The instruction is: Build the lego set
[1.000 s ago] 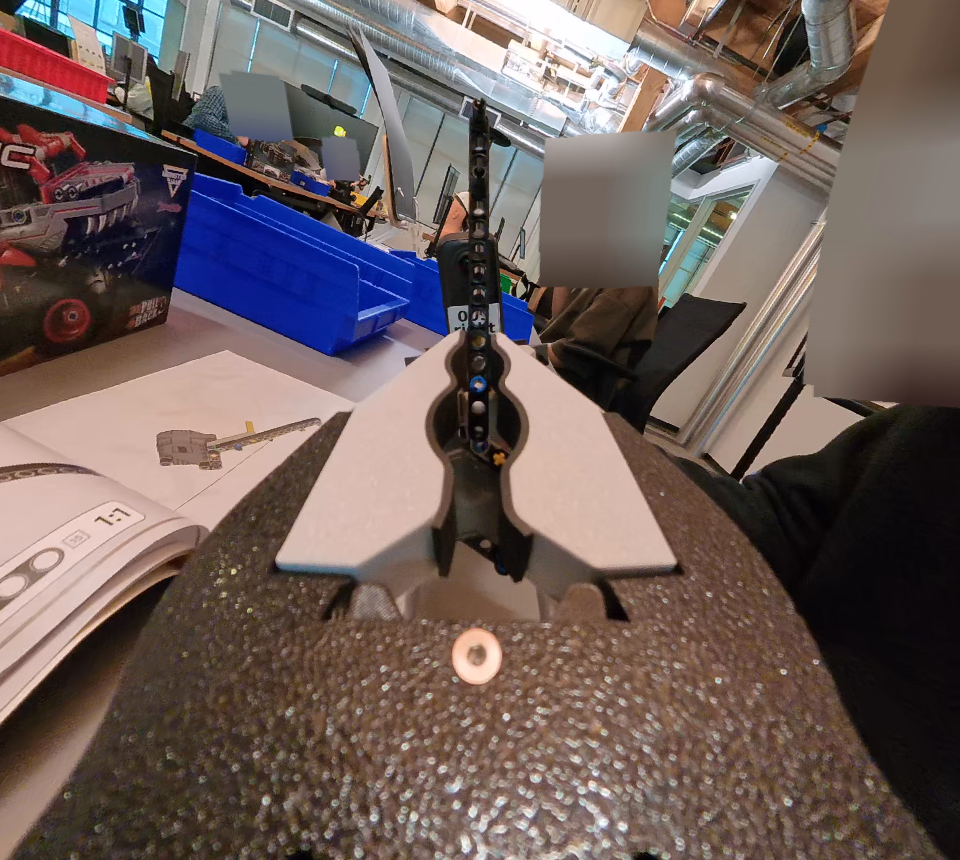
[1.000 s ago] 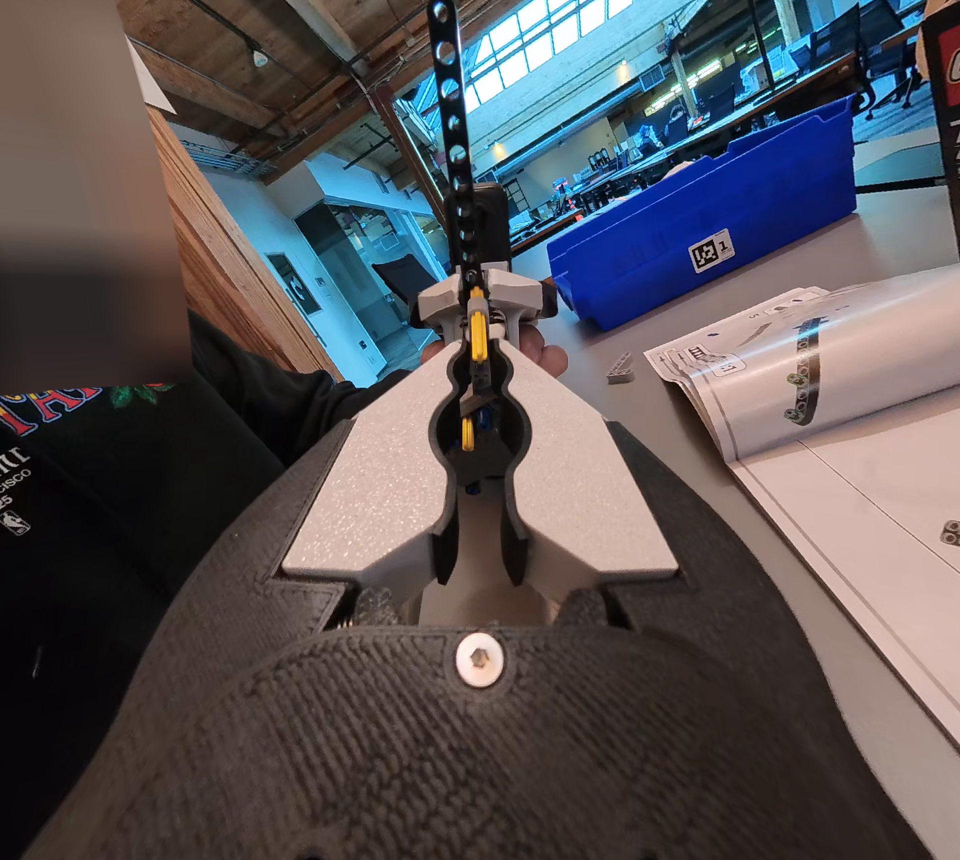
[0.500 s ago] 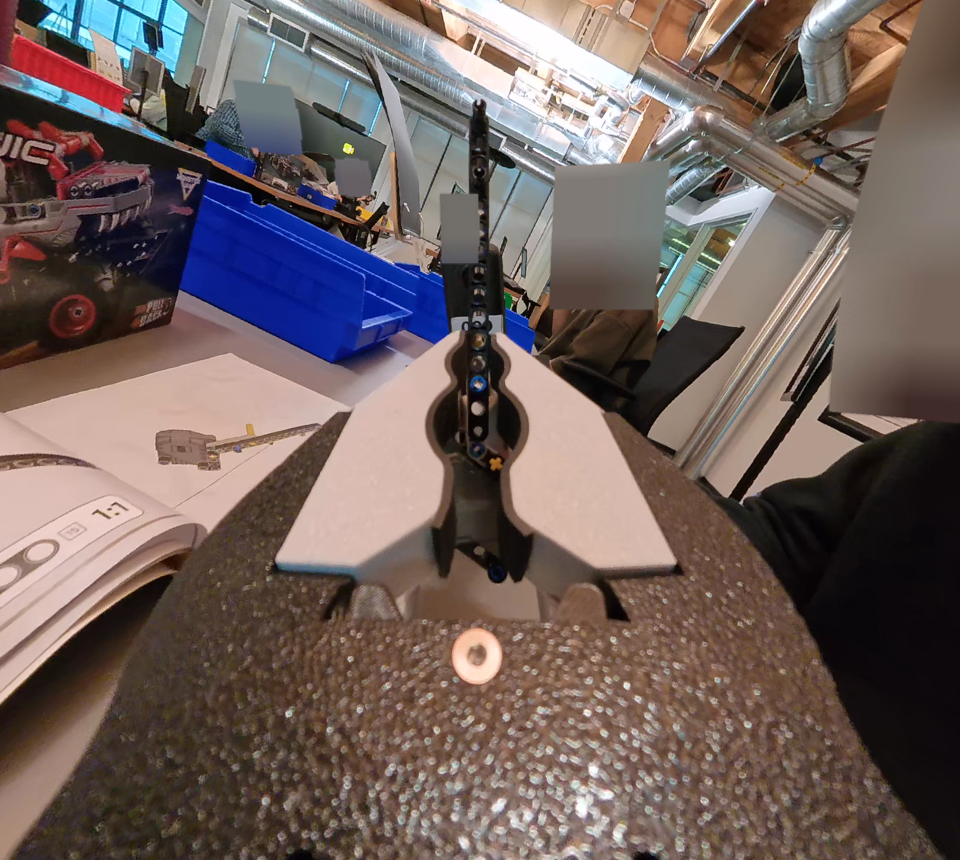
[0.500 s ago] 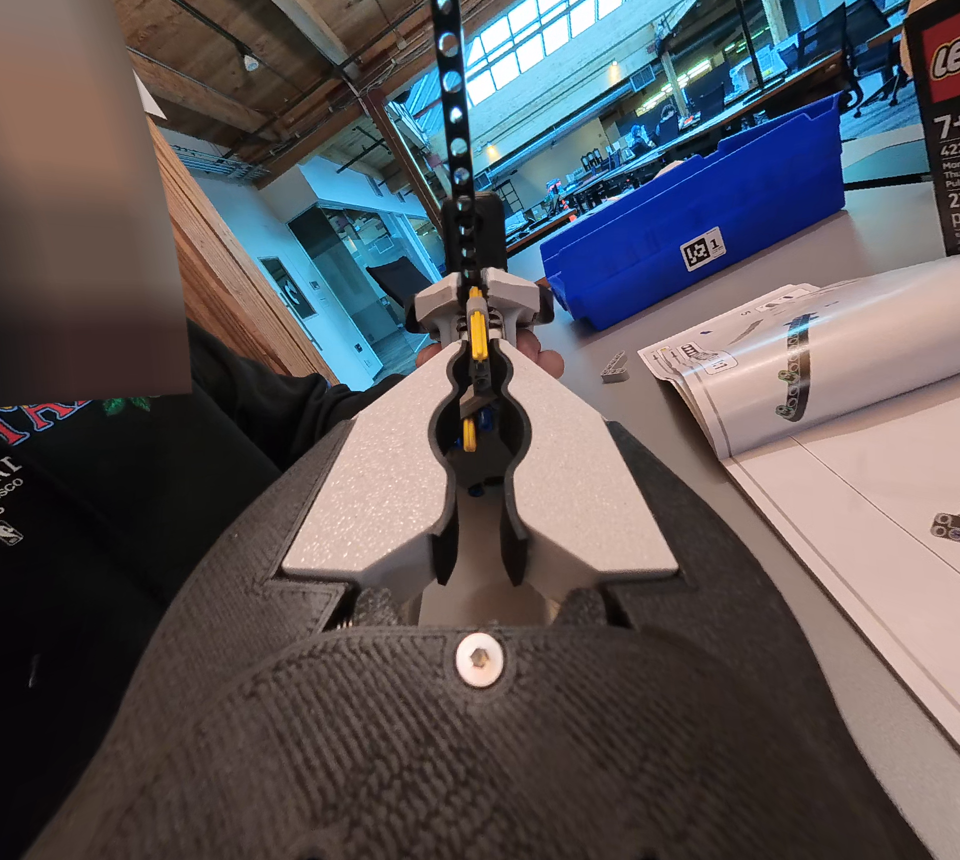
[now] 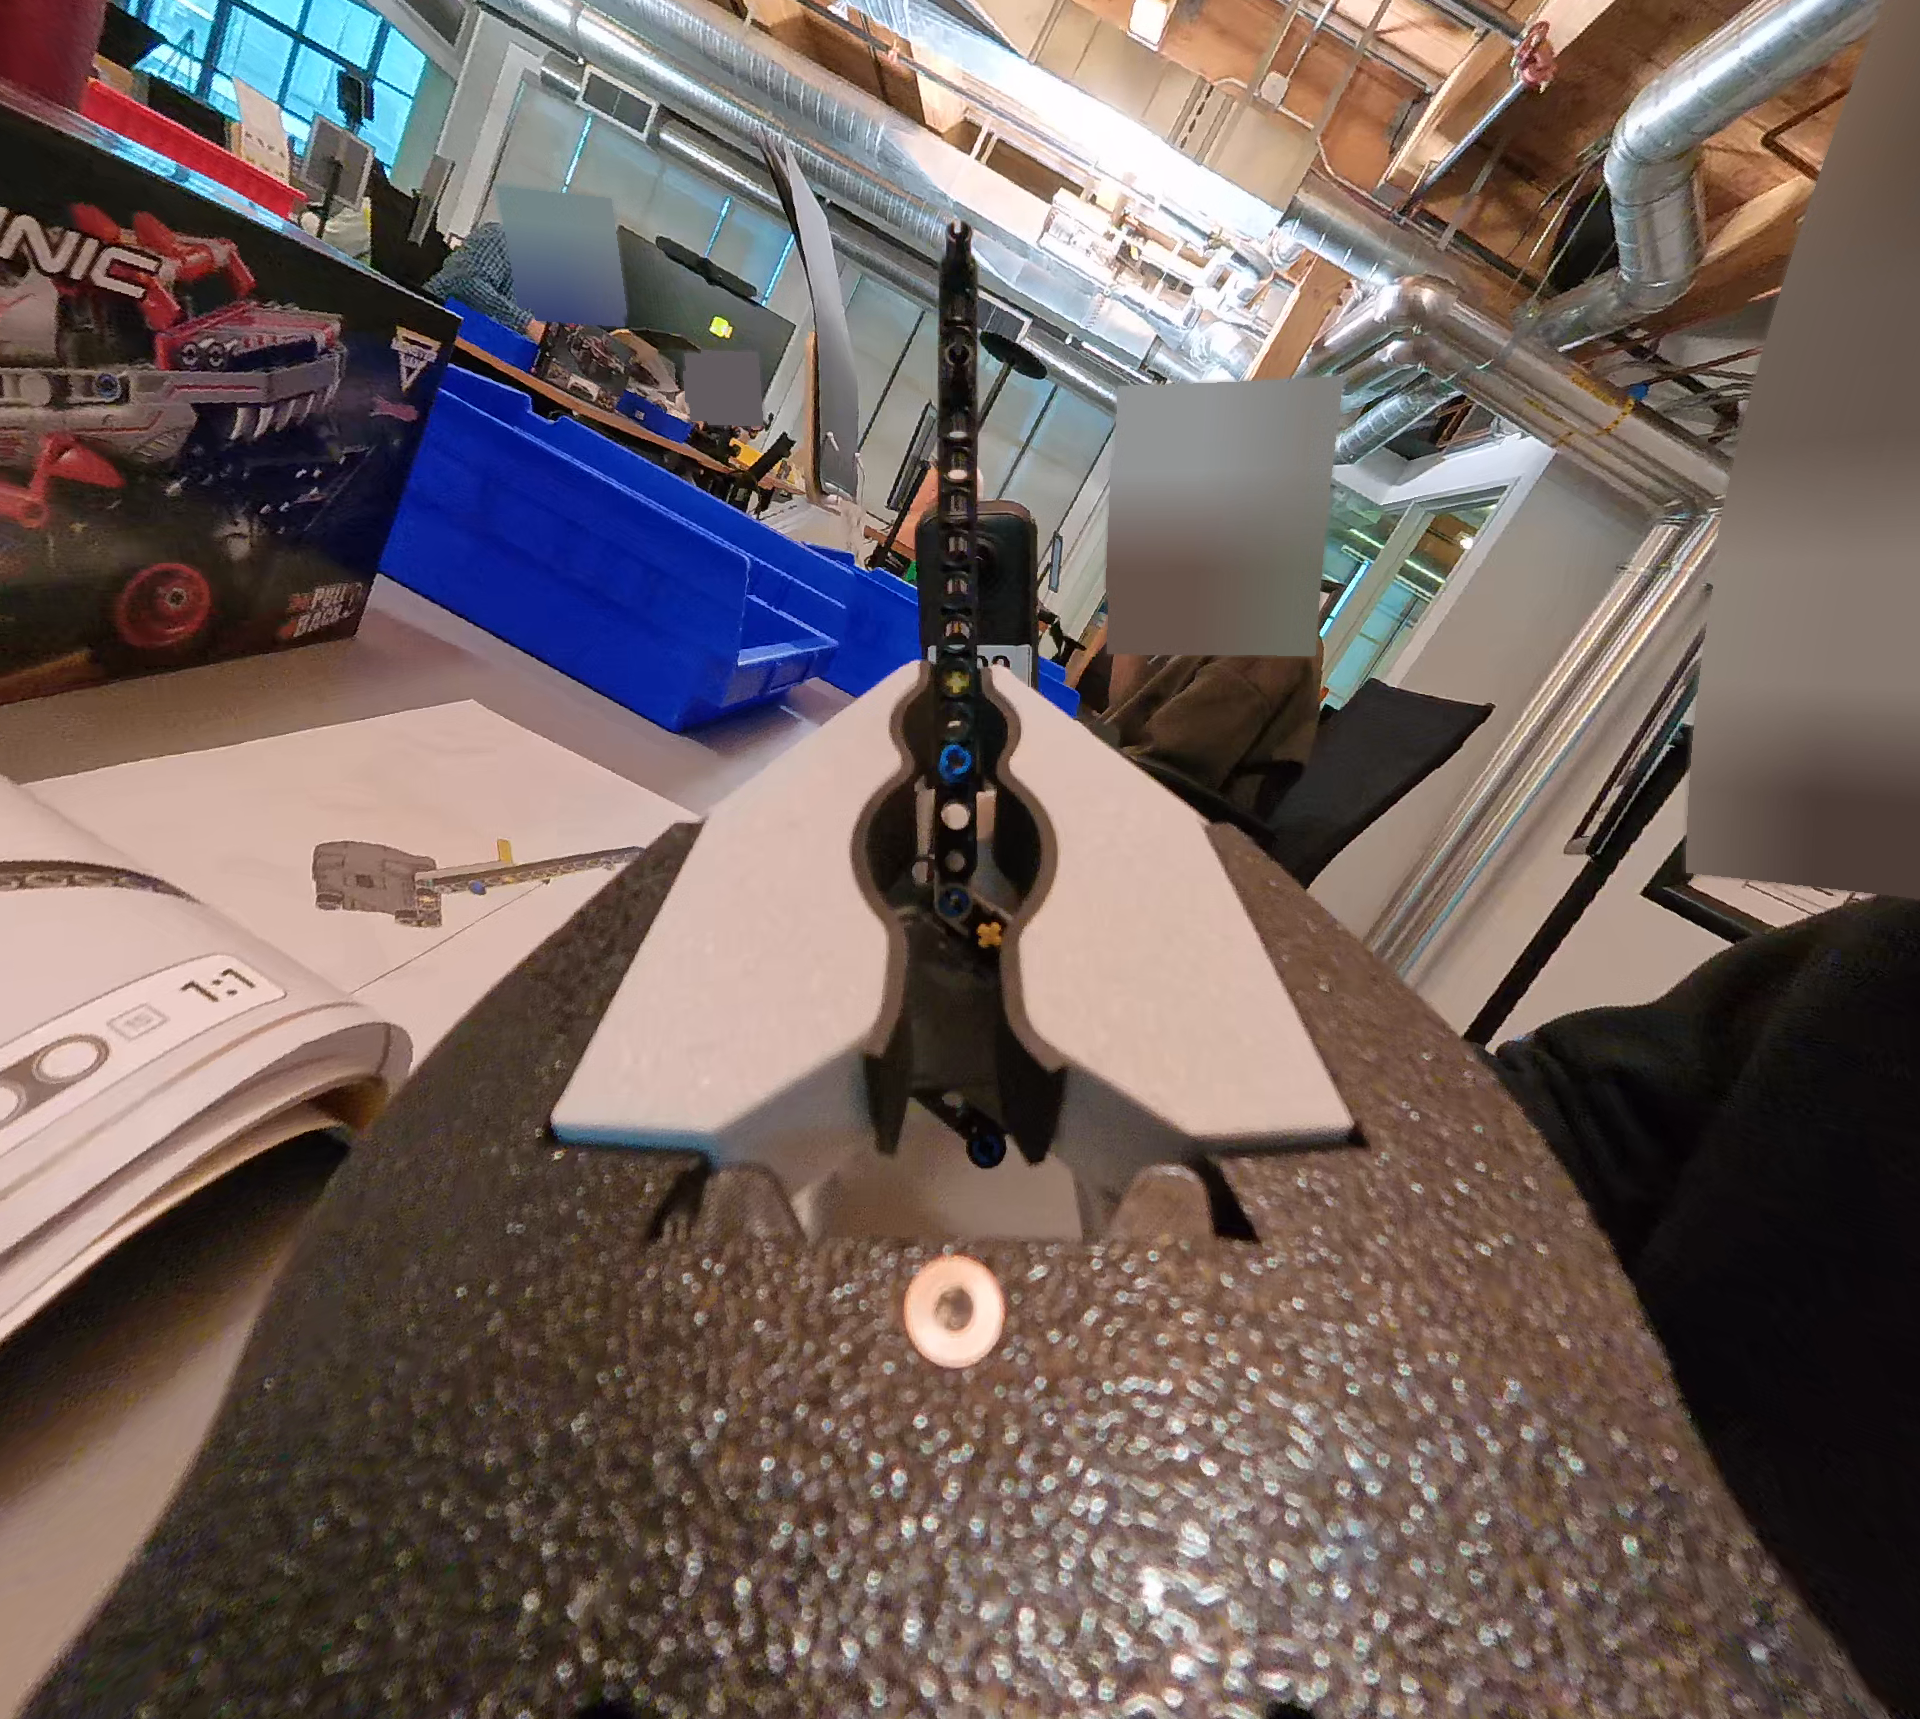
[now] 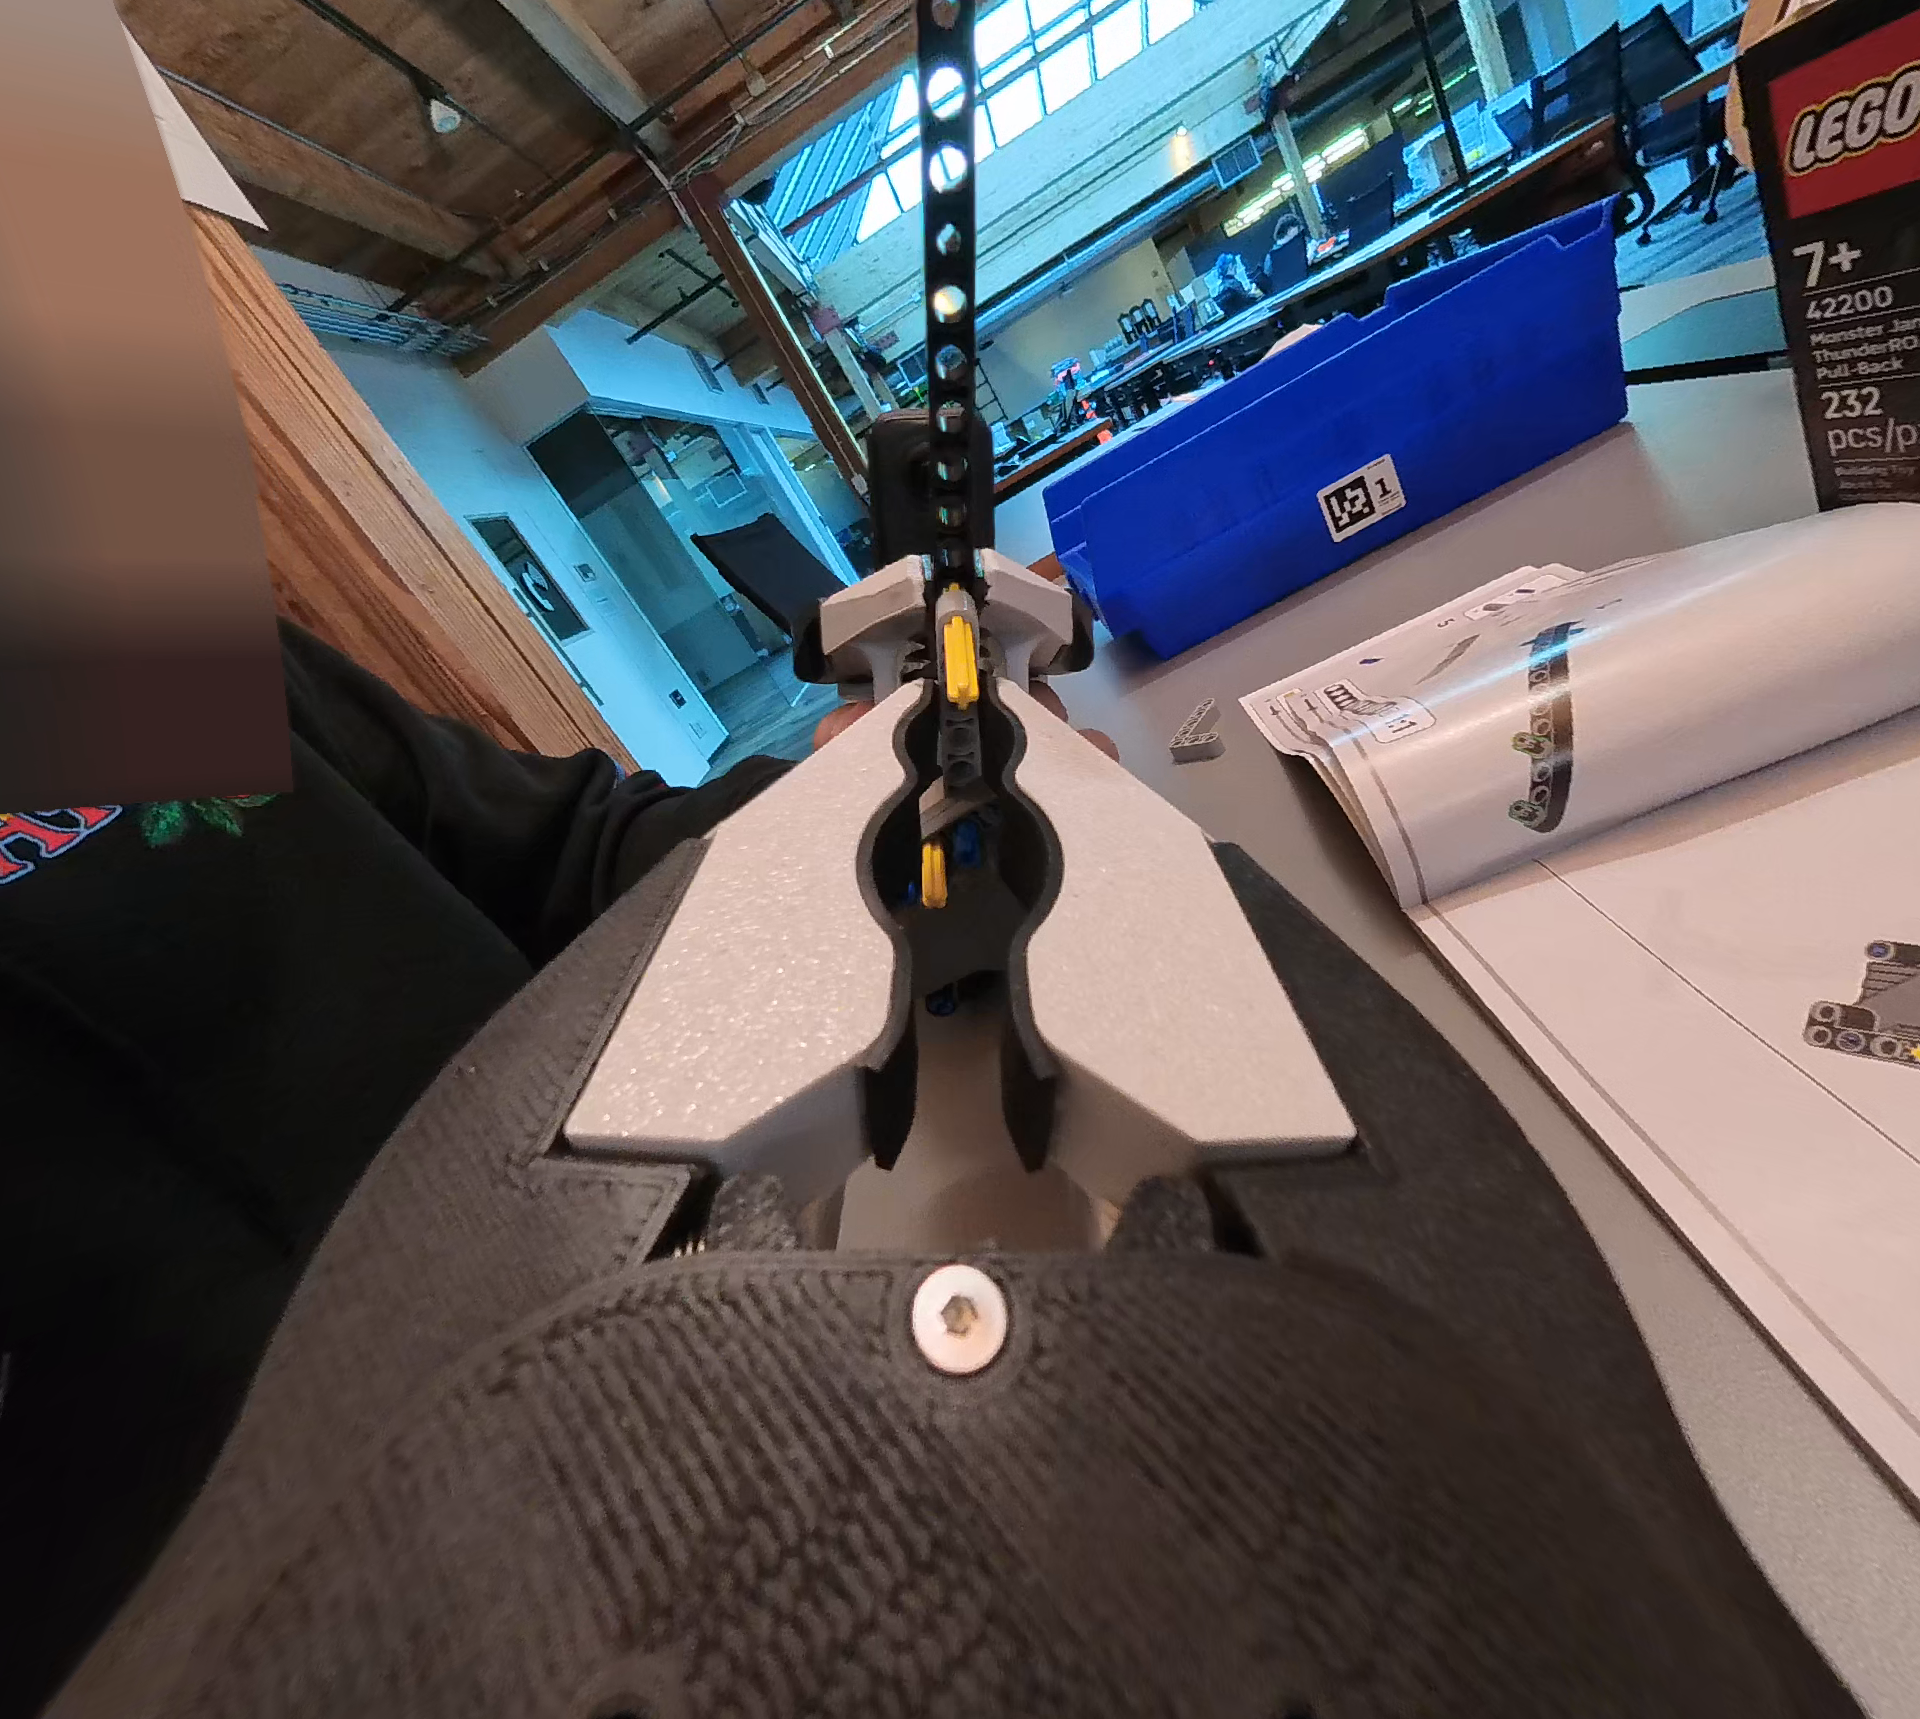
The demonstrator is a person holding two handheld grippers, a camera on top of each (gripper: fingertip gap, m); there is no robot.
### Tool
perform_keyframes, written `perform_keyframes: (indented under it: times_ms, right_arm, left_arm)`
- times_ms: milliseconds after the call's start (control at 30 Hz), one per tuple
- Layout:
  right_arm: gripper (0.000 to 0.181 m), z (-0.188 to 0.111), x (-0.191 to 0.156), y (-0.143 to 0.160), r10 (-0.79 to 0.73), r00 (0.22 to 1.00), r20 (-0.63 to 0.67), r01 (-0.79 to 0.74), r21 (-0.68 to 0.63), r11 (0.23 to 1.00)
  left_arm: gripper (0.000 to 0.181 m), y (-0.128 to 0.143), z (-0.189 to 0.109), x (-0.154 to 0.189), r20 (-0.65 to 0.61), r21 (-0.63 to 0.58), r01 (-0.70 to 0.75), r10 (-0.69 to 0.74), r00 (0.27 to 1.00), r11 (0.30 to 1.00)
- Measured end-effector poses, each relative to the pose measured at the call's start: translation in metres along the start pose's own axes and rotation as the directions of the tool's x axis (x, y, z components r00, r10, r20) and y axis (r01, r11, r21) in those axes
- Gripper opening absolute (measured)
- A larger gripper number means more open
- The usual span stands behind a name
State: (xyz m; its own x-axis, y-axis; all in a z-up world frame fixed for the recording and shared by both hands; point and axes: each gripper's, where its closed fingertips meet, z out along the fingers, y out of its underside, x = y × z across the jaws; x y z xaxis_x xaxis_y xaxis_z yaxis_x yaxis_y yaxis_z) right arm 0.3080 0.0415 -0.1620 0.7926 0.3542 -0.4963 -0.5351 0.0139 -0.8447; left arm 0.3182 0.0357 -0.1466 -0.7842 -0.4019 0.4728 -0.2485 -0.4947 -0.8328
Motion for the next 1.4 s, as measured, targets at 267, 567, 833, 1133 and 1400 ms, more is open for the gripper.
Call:
perform_keyframes:
  times_ms: [267, 567, 833, 1133, 1400]
  right_arm:
    - [0.005, 0.0, -0.002, 0.0, -0.007, 1.0, 0.005, 0.007, -0.001, 1.0]
    - [0.005, 0.0, -0.004, 0.0, -0.004, 1.0, 0.019, 0.004, 0.004, 1.0]
    - [0.005, -0.001, -0.002, 0.001, -0.008, 1.0, 0.003, 0.008, -0.006, 1.0]
    - [0.005, 0.003, -0.001, 0.007, -0.011, 1.0, -0.012, 0.01, -0.053, 0.999]
    - [0.004, 0.007, 0.004, 0.016, 0.0, 0.999, -0.047, -0.006, -0.113, 0.994]
  left_arm:
    - [0.006, 0.001, 0.0, 0.002, -0.002, -0.05, -0.037, 0.037, 0.999, 0.998]
    - [0.023, 0.002, 0.002, 0.005, 0.008, -0.092, -0.129, 0.13, 0.991, 0.987]
    - [0.026, 0.008, -0.027, -0.005, 0.027, -0.359, -0.21, 0.235, 0.972, 0.909]
    - [0.015, 0.021, -0.035, -0.002, -0.026, -0.443, -0.162, 0.168, 0.985, 0.882]
    - [0.006, 0.034, -0.036, -0.008, -0.028, -0.508, -0.177, 0.19, 0.981, 0.843]
